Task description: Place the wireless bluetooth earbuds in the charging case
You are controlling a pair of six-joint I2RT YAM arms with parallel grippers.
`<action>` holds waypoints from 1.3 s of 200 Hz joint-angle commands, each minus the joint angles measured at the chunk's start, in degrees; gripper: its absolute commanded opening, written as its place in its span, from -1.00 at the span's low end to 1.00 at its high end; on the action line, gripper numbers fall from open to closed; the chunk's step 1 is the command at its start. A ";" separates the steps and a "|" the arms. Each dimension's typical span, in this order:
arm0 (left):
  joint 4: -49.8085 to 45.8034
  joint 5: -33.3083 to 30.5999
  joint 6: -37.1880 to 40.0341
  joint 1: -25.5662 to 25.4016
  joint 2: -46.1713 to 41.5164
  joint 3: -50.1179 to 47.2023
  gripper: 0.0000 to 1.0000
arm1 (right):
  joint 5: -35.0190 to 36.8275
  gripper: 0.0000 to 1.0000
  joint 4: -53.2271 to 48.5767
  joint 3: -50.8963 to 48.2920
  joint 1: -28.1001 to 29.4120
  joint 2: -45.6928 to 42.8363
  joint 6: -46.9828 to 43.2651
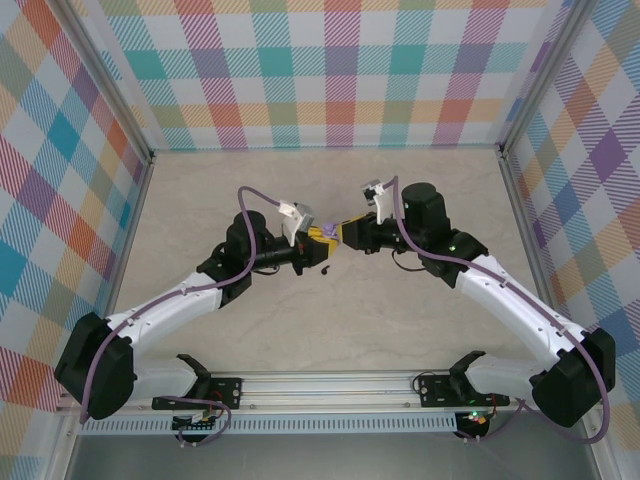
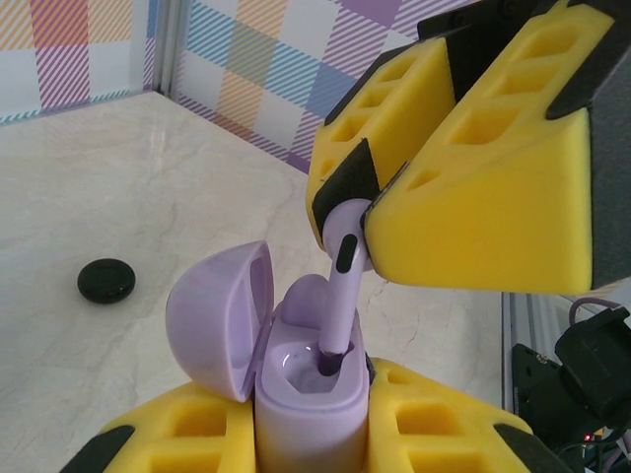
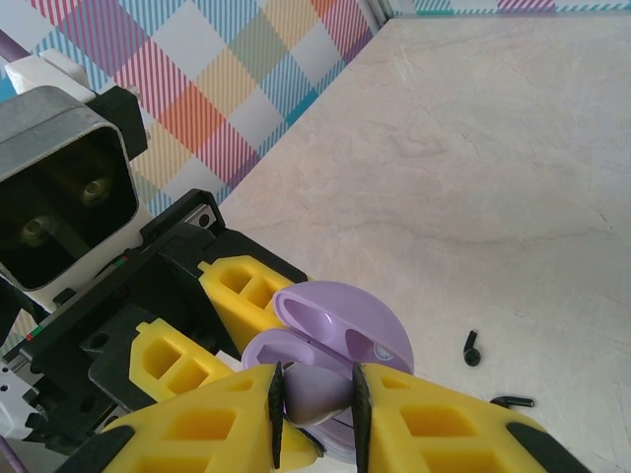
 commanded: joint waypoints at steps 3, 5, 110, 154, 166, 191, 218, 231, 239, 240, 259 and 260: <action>-0.39 0.32 2.00 -0.69 -1.61 0.98 -0.60 | -0.50 -0.45 -0.31 2.10 0.30 -1.17 -1.53; -0.42 0.31 2.00 -0.72 -1.64 0.98 -0.60 | -0.46 -0.45 -0.38 2.10 0.30 -1.22 -1.51; -1.84 0.80 3.21 -0.73 -1.45 1.91 -0.60 | -2.10 -0.45 -2.70 2.72 0.39 -0.27 -3.21; -1.93 1.10 3.15 -0.73 -1.47 2.19 -0.60 | -2.56 -0.45 -3.49 3.08 0.56 0.70 -3.61; -1.93 1.18 3.10 -0.73 -1.51 2.18 -0.60 | -2.75 -0.45 -3.60 3.24 0.65 0.94 -3.70; -2.10 1.29 3.26 -0.73 -1.53 2.22 -0.60 | -2.73 -0.44 -4.01 3.51 0.91 1.30 -3.95; -2.94 1.39 4.06 -0.71 -1.49 2.27 -0.60 | -2.19 -0.44 -4.38 3.77 1.01 1.21 -4.09; -3.81 1.37 5.24 -0.73 -1.50 2.34 -0.60 | -1.91 -0.44 -4.74 4.10 1.01 0.84 -4.05; -4.32 1.18 6.20 -0.73 -1.48 2.26 -0.60 | -1.87 -0.44 -4.73 4.21 1.08 0.49 -4.10; -4.36 1.14 6.31 -0.73 -1.49 2.22 -0.60 | -1.85 -0.44 -4.75 4.21 1.09 0.37 -4.03; -5.80 0.68 8.51 -0.73 -1.41 2.26 -0.60 | -1.96 -0.44 -5.03 4.47 1.07 -0.42 -3.92; -5.88 0.67 8.61 -0.73 -1.41 2.31 -0.60 | -1.94 -0.44 -5.08 4.47 1.13 -0.47 -3.94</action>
